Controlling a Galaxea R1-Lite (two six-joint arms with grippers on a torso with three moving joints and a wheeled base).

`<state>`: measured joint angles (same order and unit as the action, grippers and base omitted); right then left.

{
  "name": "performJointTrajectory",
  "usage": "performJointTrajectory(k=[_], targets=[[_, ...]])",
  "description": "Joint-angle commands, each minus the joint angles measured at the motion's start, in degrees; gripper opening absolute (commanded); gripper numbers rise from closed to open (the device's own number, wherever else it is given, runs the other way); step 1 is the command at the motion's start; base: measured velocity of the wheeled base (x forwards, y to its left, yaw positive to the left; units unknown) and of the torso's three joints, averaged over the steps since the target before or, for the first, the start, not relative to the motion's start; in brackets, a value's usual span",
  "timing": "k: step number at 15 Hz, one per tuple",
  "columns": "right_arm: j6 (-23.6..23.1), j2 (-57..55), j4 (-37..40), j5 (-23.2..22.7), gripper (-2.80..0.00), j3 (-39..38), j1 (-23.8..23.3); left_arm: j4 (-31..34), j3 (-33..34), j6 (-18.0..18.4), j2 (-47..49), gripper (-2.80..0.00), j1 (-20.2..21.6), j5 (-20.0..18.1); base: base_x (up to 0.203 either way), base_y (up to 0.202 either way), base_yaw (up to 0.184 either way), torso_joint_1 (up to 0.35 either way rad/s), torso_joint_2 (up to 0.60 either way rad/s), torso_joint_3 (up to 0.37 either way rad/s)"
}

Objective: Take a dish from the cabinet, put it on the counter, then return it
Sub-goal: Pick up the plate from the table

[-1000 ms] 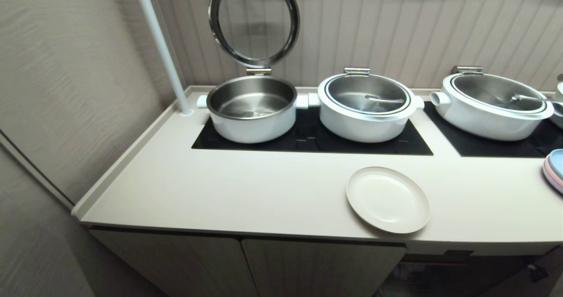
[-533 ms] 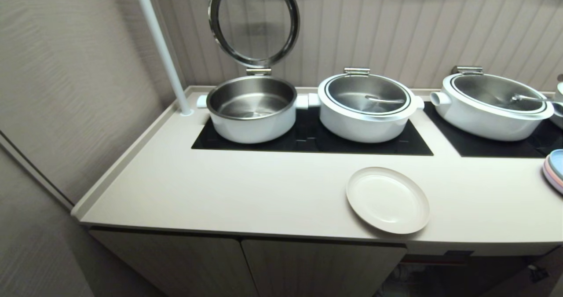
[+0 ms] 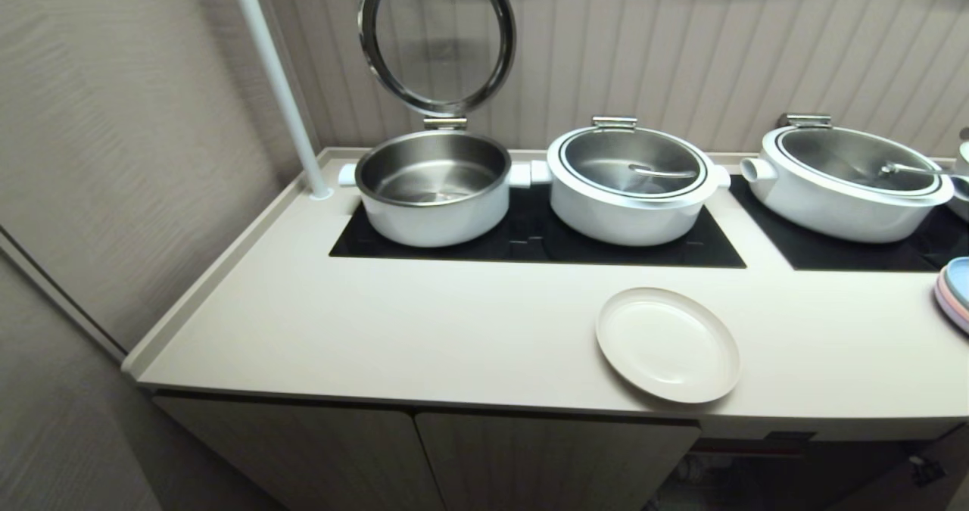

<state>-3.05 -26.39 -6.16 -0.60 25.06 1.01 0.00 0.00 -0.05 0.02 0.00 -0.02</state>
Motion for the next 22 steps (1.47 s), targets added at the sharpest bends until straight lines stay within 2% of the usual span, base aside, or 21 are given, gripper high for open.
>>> performJointTrajectory(k=[1, 4, 9, 13, 17, 22], targets=[[0.04, -9.72, -1.40, -0.06, -2.80, 3.26, 0.00, 0.00, 0.00, -0.04, -0.02, -2.80, 0.00, 0.02, 0.000, 0.000, 0.000, 0.000, 0.00, 0.000], [1.60, -19.12, -4.64, -0.10, -2.80, 8.45, -0.11, 0.00, 0.00, -0.04, -0.02, -2.80, 0.00, 0.02, 0.000, 0.000, 0.000, 0.000, 0.00, 0.000], [3.88, -31.82, -4.76, -0.30, -2.80, 13.13, -0.10, 0.00, 0.00, -0.04, -0.02, -2.80, 0.00, 0.02, 0.000, 0.000, 0.000, 0.000, 0.00, 0.000], [7.82, -40.14, 6.09, -0.64, -2.80, 18.63, -0.02, 0.00, 0.00, -0.04, -0.02, -2.80, 0.00, 0.02, 0.000, 0.000, 0.000, 0.000, 0.00, 0.000], [8.64, -46.82, 19.03, -1.22, -2.80, 21.86, 0.58, 0.00, 0.00, -0.04, -0.02, -2.80, 0.00, 0.02, 0.000, 0.000, 0.000, 0.000, 0.00, 0.000], [8.06, -54.86, 21.41, -2.43, -2.80, 22.93, 1.42, 0.00, 0.00, -0.04, -0.02, -2.80, 0.00, 0.02, 0.000, 0.000, 0.000, 0.000, 0.00, 0.000]])
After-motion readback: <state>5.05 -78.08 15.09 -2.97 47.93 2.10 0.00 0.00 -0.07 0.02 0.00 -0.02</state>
